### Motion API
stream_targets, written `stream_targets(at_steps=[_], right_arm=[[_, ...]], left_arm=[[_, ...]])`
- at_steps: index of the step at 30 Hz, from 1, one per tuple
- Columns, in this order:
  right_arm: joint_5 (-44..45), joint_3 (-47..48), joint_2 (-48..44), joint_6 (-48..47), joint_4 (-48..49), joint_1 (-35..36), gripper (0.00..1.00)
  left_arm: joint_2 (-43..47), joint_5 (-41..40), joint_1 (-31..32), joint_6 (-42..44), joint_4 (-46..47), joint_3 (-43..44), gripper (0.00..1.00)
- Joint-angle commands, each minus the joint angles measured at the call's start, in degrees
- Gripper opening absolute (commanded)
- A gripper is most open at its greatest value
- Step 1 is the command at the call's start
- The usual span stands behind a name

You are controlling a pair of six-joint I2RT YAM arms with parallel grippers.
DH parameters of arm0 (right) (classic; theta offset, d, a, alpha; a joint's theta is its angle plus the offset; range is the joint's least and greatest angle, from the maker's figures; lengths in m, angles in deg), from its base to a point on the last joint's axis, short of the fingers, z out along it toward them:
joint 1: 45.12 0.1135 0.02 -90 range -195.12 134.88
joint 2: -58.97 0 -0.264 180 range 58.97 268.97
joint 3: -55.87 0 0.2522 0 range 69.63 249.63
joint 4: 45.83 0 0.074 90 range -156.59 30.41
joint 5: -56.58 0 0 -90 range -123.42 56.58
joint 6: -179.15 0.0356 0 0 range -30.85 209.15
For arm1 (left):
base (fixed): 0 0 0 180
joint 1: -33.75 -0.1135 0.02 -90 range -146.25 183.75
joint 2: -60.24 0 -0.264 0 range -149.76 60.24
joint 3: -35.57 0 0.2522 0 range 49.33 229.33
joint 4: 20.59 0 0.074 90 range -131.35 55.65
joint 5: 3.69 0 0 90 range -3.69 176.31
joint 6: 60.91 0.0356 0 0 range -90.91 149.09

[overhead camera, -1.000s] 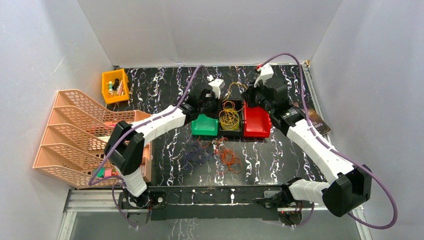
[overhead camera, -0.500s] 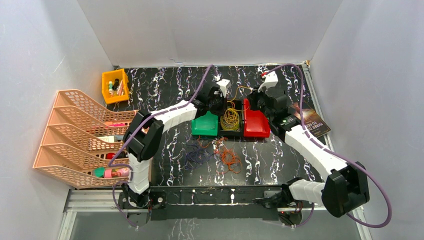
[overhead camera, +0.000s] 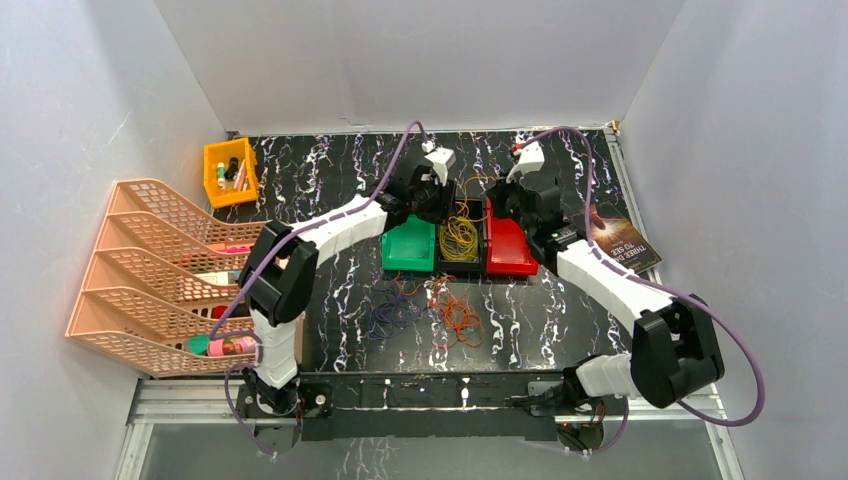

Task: Untangle the cables
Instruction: Place the cable in the bin.

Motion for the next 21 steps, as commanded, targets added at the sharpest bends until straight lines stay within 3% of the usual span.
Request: stream_targets(at_steps=[1, 16, 21], right_arm=[[-0.4, -0.3, 1.3, 0.5, 5.4, -0.3, 0.00], [-4.0, 0.6, 7.5, 0.1, 9.5, -0.4, 0.00], [-5.8, -0.3, 8.8, -5.0, 12.6, 0.0, 0.00]], left_arm=[[7.6, -1.0, -0.4, 1.3, -1.4, 1.1, 0.43], [26.5, -10.8, -2.7, 6.1, -7.4, -15.1, 0.50], [36.2, -15.2, -3.0, 5.5, -8.9, -21.7, 0.52]])
